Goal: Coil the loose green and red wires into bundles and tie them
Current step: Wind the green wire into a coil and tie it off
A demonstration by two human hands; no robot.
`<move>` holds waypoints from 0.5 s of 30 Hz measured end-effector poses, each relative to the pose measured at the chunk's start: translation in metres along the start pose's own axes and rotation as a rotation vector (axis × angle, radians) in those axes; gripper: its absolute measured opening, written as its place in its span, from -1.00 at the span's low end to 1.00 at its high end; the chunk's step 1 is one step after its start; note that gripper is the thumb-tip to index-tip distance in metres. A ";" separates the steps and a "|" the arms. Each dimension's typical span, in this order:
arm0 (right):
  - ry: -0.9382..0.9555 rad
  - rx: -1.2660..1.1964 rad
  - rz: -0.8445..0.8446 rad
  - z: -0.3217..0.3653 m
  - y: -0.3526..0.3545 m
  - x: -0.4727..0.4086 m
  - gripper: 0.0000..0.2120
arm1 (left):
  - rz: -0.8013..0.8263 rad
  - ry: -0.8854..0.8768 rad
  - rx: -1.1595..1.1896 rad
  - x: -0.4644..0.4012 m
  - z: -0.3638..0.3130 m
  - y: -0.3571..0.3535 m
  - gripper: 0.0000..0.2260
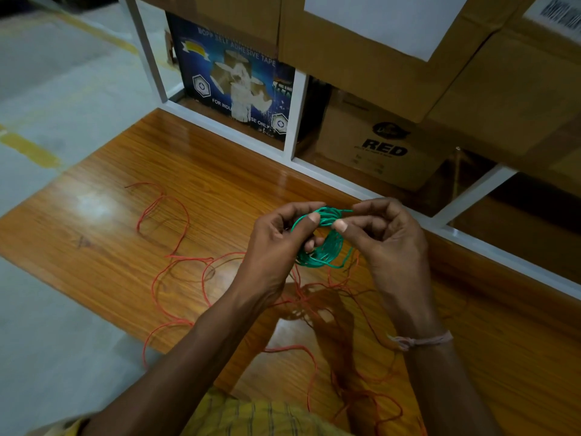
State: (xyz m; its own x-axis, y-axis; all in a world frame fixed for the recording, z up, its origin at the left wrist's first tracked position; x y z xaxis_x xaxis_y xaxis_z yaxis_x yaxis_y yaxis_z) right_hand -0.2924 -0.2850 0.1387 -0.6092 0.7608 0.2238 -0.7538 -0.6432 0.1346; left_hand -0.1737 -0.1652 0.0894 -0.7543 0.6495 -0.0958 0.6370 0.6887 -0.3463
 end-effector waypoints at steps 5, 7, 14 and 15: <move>0.012 0.008 0.075 0.007 0.004 0.003 -0.89 | 0.035 -0.072 -0.066 0.005 -0.009 0.000 -0.80; 0.002 0.004 0.099 0.008 0.005 0.004 -0.91 | 0.041 -0.088 -0.071 0.007 -0.012 0.000 -0.79; -0.013 0.018 0.104 0.014 0.009 0.002 -0.90 | 0.040 -0.090 -0.084 0.007 -0.012 -0.005 -0.79; -0.016 0.028 0.101 0.014 0.009 0.002 -0.90 | 0.039 -0.089 -0.086 0.006 -0.012 -0.005 -0.79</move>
State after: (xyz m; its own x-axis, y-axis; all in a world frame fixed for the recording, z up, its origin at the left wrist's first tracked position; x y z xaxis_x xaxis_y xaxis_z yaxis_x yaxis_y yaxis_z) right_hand -0.2970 -0.2911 0.1542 -0.6775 0.6908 0.2525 -0.6815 -0.7187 0.1376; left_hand -0.1797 -0.1605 0.1012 -0.7372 0.6480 -0.1915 0.6747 0.6908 -0.2600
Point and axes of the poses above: each hand's wrist, its own x-axis away from the middle knuckle, its own y-axis out of the back of the hand, z = x × y, the point moved 1 cm from there along -x, towards the middle knuckle, and after that the axes turned 12 degrees about -y, right-handed, at the moved point
